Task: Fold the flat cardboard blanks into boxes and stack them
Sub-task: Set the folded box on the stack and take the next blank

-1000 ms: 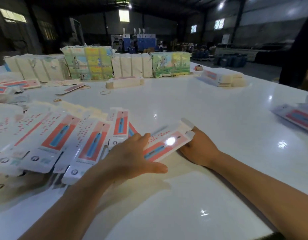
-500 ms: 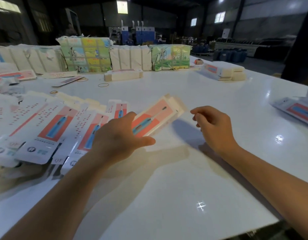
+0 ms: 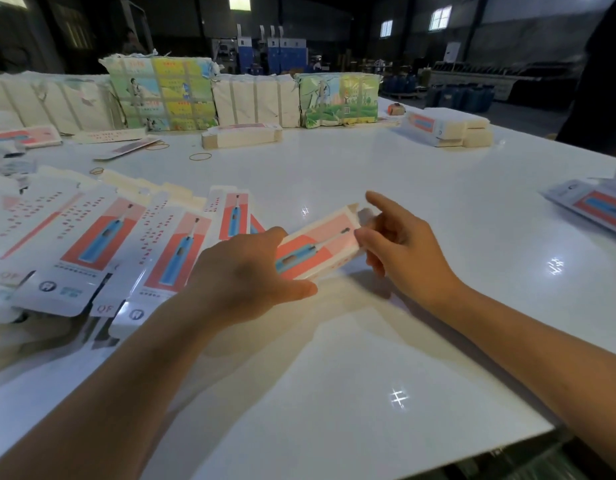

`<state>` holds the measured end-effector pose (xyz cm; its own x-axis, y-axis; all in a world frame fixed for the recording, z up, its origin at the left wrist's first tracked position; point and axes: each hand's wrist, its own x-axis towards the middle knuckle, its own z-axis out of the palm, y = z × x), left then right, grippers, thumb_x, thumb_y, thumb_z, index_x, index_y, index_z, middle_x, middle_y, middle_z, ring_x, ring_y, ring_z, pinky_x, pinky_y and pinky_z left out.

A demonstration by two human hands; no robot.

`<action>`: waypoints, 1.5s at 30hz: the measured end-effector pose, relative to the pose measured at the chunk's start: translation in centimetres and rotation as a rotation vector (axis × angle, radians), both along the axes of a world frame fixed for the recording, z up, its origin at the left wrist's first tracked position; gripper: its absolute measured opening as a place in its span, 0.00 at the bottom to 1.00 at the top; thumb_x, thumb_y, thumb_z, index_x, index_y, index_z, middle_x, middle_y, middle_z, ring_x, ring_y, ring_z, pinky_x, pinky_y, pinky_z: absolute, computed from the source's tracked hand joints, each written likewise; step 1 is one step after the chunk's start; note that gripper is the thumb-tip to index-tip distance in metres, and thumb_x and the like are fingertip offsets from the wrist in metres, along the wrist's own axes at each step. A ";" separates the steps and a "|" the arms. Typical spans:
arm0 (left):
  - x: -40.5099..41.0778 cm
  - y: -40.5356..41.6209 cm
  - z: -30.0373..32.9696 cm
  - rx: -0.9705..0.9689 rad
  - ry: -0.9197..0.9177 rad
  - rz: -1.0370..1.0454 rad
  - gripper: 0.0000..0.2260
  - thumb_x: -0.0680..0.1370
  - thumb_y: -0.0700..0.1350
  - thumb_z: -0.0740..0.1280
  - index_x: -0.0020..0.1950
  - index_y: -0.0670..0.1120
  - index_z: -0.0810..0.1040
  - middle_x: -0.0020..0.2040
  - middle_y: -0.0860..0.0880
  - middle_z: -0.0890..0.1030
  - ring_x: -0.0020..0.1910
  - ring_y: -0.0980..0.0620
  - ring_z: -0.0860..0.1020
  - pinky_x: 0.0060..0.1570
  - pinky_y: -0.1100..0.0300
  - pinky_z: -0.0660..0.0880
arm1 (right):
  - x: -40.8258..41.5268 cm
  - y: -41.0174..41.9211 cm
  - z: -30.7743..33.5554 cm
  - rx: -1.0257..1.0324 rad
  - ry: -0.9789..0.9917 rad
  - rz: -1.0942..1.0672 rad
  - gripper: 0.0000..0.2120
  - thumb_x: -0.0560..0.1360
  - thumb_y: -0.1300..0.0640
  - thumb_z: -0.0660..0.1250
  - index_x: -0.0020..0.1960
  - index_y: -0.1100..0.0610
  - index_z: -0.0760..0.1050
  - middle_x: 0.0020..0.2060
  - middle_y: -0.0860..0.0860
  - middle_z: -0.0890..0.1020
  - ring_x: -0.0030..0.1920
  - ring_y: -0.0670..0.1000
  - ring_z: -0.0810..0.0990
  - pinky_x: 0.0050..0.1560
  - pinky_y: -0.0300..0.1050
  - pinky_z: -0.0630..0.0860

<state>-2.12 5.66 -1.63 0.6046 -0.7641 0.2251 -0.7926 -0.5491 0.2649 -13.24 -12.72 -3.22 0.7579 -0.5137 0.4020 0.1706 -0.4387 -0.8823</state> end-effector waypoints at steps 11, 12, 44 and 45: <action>-0.5 -0.2 -0.3 0.059 -0.092 0.004 0.25 0.70 0.67 0.65 0.61 0.56 0.68 0.50 0.59 0.73 0.41 0.55 0.75 0.38 0.63 0.69 | -0.1 0.1 -0.1 -0.250 0.135 -0.032 0.09 0.77 0.67 0.60 0.49 0.59 0.78 0.29 0.40 0.76 0.30 0.40 0.74 0.35 0.33 0.67; -0.5 -0.2 -0.3 0.059 -0.090 0.006 0.24 0.70 0.67 0.65 0.61 0.56 0.68 0.49 0.60 0.72 0.41 0.55 0.74 0.37 0.64 0.69 | -0.2 0.2 -0.1 -0.260 0.140 -0.023 0.09 0.77 0.67 0.60 0.49 0.59 0.78 0.30 0.40 0.76 0.30 0.40 0.74 0.36 0.34 0.68; -1.9 -0.9 -0.5 -0.106 -0.119 -0.007 0.25 0.70 0.65 0.67 0.63 0.58 0.68 0.57 0.60 0.77 0.39 0.58 0.71 0.30 0.74 0.59 | 0.1 -0.9 0.2 0.255 -0.078 0.219 0.25 0.82 0.62 0.51 0.40 0.49 0.84 0.38 0.54 0.85 0.36 0.55 0.81 0.36 0.46 0.80; -1.9 -0.9 -0.6 -0.103 -0.126 -0.006 0.25 0.69 0.65 0.67 0.63 0.58 0.68 0.57 0.59 0.77 0.39 0.58 0.71 0.30 0.73 0.60 | 0.1 -0.9 0.2 0.248 -0.075 0.212 0.27 0.82 0.64 0.50 0.39 0.50 0.84 0.38 0.53 0.85 0.36 0.55 0.81 0.36 0.46 0.80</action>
<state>-4.01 4.80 -2.20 0.5617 -0.7368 0.3763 -0.8266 -0.5191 0.2173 -13.13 -13.57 -2.99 0.8317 -0.4365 0.3432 0.3036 -0.1599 -0.9393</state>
